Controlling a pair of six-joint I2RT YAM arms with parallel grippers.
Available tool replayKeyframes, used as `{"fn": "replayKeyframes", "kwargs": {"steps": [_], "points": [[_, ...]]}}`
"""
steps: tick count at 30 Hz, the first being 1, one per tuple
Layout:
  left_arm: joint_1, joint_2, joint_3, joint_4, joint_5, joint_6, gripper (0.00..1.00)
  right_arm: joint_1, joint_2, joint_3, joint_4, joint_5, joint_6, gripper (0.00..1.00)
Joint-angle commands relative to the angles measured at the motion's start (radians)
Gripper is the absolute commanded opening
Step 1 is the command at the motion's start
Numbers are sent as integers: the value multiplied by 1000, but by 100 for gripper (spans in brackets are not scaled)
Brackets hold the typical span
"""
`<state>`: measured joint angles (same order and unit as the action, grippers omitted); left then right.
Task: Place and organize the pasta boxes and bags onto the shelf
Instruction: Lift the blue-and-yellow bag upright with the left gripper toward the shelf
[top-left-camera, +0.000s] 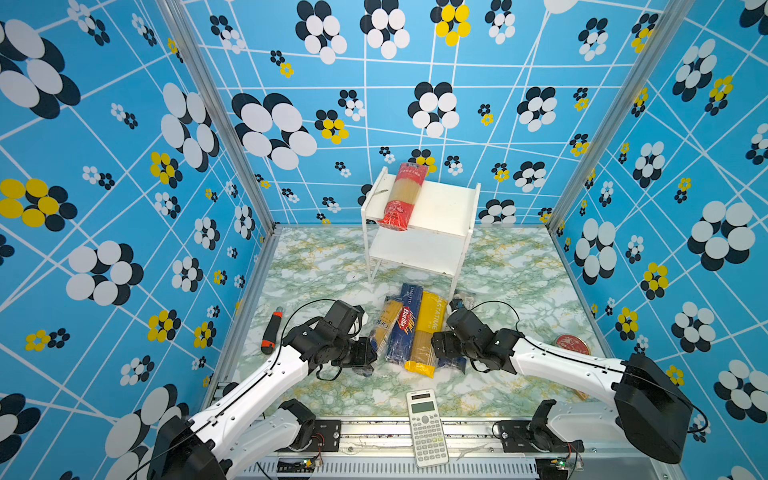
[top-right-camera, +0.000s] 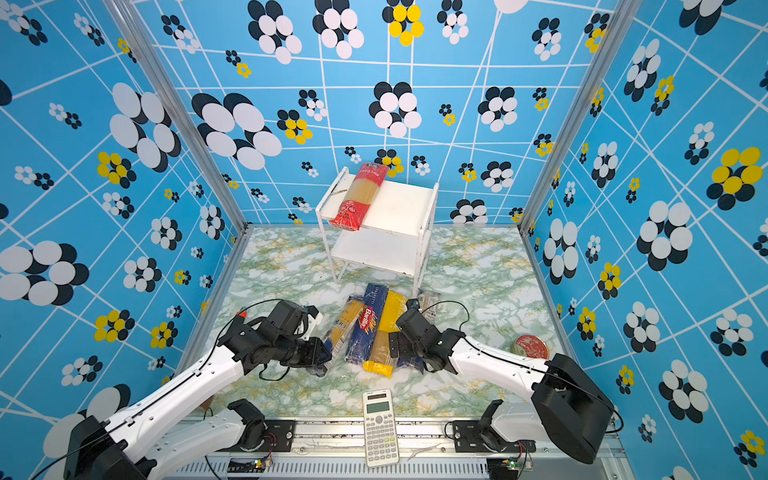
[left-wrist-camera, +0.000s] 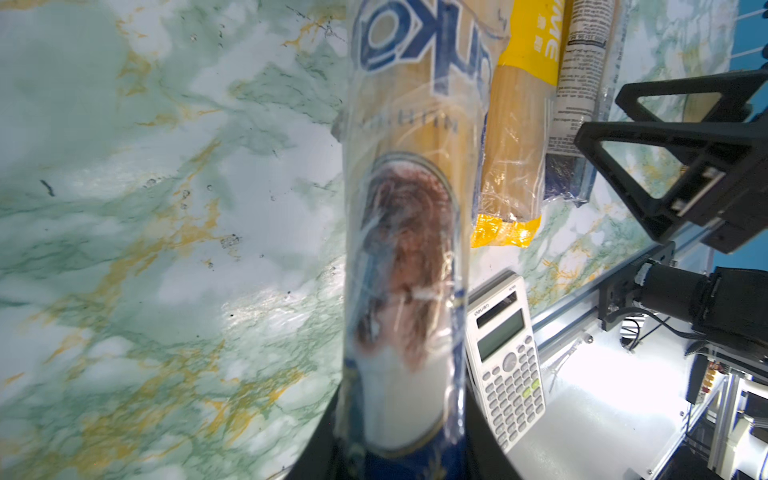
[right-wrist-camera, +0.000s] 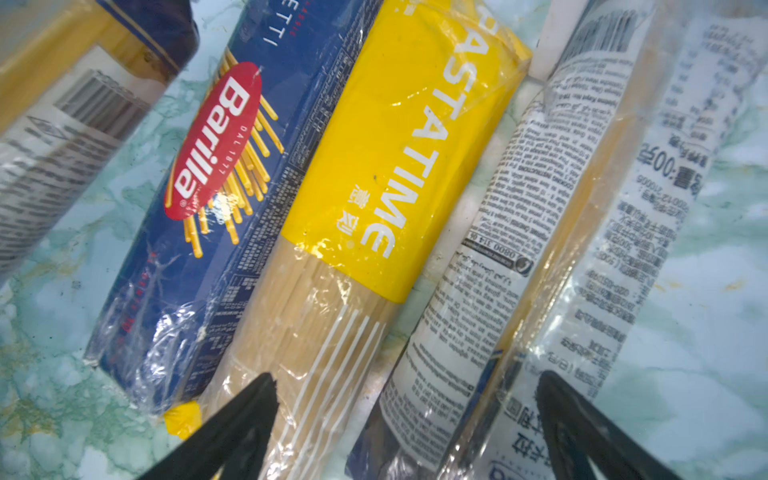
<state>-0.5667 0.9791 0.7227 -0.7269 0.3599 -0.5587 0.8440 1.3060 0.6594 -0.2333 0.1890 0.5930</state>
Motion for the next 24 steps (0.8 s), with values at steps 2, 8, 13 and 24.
{"fn": "replayKeyframes", "kwargs": {"steps": [2, 8, 13, 24], "points": [[47, -76, 69, 58, 161, 0, 2, 7, -13, 33, -47, 14, -21, 99], [79, -127, 90, 89, 290, -40, 2, 8, -14, 34, -50, 12, -25, 99], [96, -151, 78, 186, 403, -110, 2, 7, -16, 34, -60, 17, -28, 99], [113, -217, 114, 279, 496, -226, 2, 7, -53, 3, -66, 37, -27, 99]]}}
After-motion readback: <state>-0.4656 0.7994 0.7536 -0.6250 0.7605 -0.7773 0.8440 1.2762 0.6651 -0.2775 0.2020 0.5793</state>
